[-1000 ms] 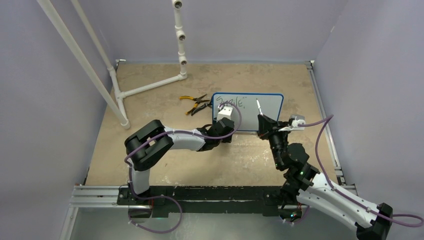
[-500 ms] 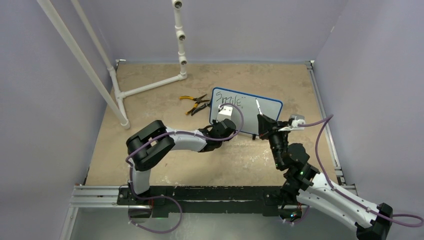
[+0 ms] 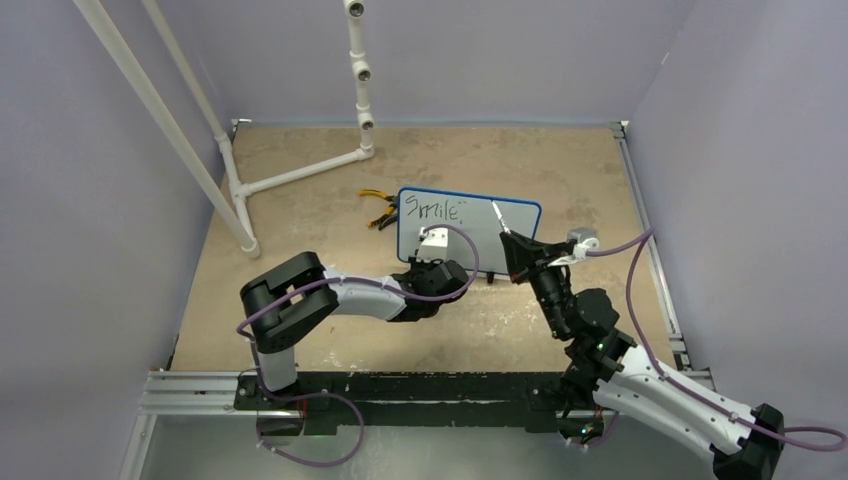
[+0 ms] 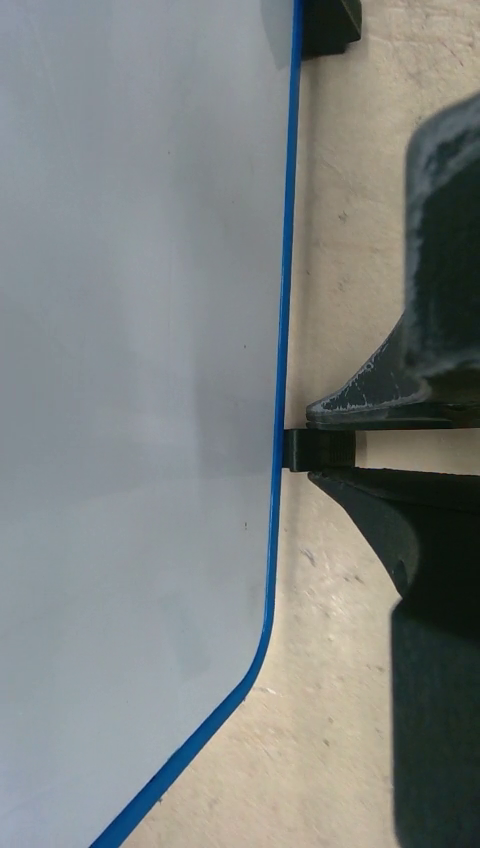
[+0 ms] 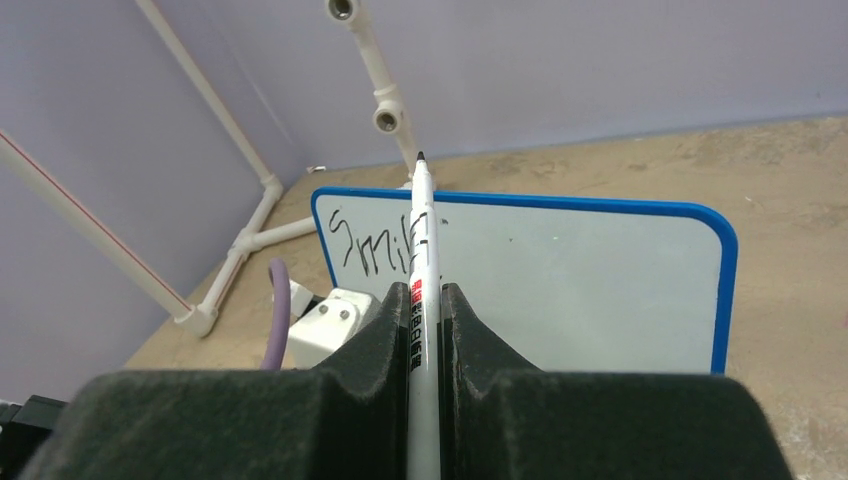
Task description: Write a sentence on the whiteboard
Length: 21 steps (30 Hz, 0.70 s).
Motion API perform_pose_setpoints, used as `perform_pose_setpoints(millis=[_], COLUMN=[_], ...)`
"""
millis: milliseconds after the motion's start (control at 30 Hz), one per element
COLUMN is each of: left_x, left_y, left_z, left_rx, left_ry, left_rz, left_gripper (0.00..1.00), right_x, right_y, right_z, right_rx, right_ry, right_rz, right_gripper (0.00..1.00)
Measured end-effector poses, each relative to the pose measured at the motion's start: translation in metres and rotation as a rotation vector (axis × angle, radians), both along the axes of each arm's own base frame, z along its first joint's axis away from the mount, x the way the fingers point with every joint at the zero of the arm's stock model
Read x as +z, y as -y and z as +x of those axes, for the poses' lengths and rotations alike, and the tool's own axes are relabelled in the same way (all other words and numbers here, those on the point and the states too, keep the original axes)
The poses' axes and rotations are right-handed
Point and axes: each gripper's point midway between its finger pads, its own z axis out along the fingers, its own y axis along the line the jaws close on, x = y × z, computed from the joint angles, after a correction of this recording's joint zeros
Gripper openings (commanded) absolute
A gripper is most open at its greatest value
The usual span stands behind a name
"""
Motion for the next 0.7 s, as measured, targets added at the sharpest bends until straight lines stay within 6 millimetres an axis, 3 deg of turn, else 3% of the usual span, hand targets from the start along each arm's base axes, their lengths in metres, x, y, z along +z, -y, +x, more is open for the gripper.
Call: perform_pose_setpoints(millis=[133,300,433,700], left_x=[-0.001,0.001,0.014,0.056], left_y=[-0.01,-0.014,-0.016,-0.011], left_z=[-0.009,-0.016,-0.02,-0.037], left_rx=[0.035,0.033,0.014,-0.106], left_ry=[-0.004,-0.023,-0.024,-0.062], left_rz=[-0.005,-0.026,-0.064,-0.169], left_gripper=[0.02,0.35,0.5,0.59], right_x=[-0.001,-0.009,-0.018,-0.043], right_y=[-0.006,-0.013,-0.018,-0.028], right_z=[-0.001,0.001,0.003,-0.001], right_rx=[0.026,0.045,0.058,0.114], right_ry=[0.004,-0.01,-0.031,-0.054], right_rz=[-0.012,-0.037,-0.063,-0.105], right_gripper=[0.0,0.0,0.0,0.0])
